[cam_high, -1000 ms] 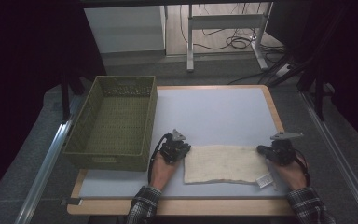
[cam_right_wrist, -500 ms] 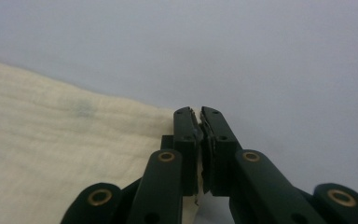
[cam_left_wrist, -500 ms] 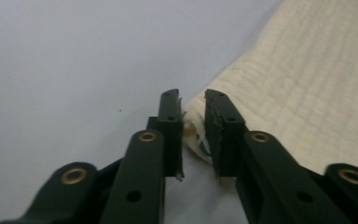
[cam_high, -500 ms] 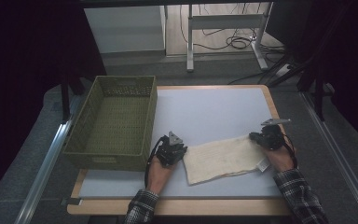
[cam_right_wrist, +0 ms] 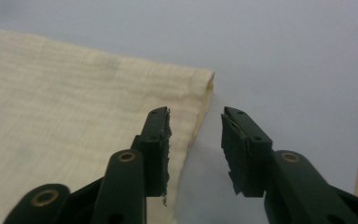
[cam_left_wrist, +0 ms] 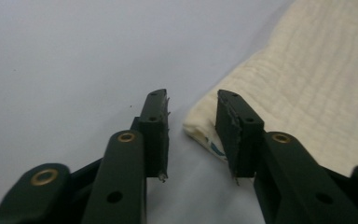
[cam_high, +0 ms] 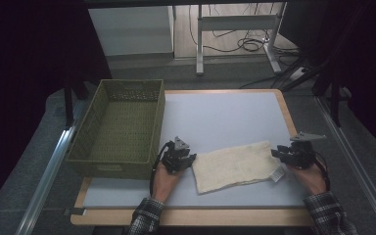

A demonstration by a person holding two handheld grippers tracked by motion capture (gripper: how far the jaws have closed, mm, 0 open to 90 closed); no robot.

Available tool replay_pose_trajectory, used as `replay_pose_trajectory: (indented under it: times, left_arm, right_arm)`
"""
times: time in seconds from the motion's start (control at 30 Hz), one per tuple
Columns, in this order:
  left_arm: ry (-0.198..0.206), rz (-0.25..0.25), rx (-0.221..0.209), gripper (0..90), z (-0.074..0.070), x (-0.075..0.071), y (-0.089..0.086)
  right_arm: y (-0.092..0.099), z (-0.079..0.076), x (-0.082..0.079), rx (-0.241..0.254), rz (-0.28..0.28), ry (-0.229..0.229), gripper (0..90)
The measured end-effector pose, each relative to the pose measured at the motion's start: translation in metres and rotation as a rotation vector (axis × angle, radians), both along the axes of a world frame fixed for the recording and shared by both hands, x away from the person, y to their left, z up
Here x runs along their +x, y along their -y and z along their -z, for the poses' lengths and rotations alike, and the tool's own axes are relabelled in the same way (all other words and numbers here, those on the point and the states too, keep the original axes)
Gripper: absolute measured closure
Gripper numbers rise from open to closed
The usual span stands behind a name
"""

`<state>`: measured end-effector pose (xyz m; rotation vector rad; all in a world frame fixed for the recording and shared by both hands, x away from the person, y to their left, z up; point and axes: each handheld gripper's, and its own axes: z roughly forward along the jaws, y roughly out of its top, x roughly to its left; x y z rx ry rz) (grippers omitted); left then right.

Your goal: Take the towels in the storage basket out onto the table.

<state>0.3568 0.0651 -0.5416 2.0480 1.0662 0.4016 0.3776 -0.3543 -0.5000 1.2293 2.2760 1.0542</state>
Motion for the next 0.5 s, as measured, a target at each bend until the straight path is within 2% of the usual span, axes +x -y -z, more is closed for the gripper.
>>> replay_pose_trajectory:
  times: [0.1, 0.23, 0.33, 0.5]
  left_arm:
    - [-0.003, -0.014, 0.004, 58.6, 0.0, 0.001, 0.0]
    - [-0.01, -0.017, 0.0, 54.9, 0.001, 0.001, 0.0]
    - [-0.002, -0.027, 0.014, 53.1, 0.001, 0.001, 0.001]
    - [-0.003, -0.025, 0.009, 53.1, 0.002, 0.001, 0.001]
  right_arm:
    - [0.001, -0.002, -0.009, 0.012, -0.009, -0.003, 55.1]
    - [-0.007, -0.006, -0.022, 0.023, -0.048, -0.007, 50.7]
    - [-0.02, -0.008, -0.031, 0.025, -0.091, -0.004, 49.2]
    - [-0.046, -0.007, -0.042, 0.009, -0.163, -0.01, 47.8]
